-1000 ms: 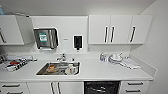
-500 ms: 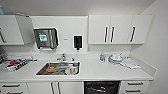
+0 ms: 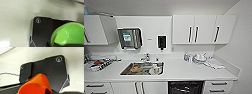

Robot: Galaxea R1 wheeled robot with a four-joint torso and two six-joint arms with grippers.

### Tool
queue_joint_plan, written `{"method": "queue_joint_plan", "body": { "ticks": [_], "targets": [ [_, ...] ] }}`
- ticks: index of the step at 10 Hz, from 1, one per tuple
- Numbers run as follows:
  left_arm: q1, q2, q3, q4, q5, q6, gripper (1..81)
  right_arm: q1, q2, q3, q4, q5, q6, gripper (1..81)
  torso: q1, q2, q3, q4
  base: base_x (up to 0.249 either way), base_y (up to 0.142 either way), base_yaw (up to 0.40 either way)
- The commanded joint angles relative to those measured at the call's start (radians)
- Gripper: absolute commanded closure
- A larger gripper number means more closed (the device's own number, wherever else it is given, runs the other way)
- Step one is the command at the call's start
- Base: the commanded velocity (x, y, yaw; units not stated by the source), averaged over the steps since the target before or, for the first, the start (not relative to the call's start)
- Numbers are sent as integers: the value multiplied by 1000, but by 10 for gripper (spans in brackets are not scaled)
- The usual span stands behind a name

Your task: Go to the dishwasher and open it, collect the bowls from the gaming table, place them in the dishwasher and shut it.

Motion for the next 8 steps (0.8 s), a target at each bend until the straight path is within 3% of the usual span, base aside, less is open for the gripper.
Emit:
{"method": "queue_joint_plan", "body": {
  "ticks": [1, 2, 7, 8],
  "targets": [
    [-71, -146, 209, 14, 31, 3, 811, 64, -69, 64, 10, -47, 3, 811, 1, 0, -27, 0, 0, 0, 0],
    [-77, -218, 319, 18, 30, 3, 811, 69, -83, 80, 10, -47, 3, 811, 1, 0, -59, 0, 0, 0, 0],
    [-135, -419, 568, 20, 34, 3, 811, 86, -109, 108, 12, -47, 7, 811, 1, 0, -198, 0, 0, 0, 0],
    [-152, -460, 609, 20, 34, 3, 811, 89, -115, 117, 13, -47, 7, 811, 1, 0, -150, 0, 0, 0, 0]
  ]
}}
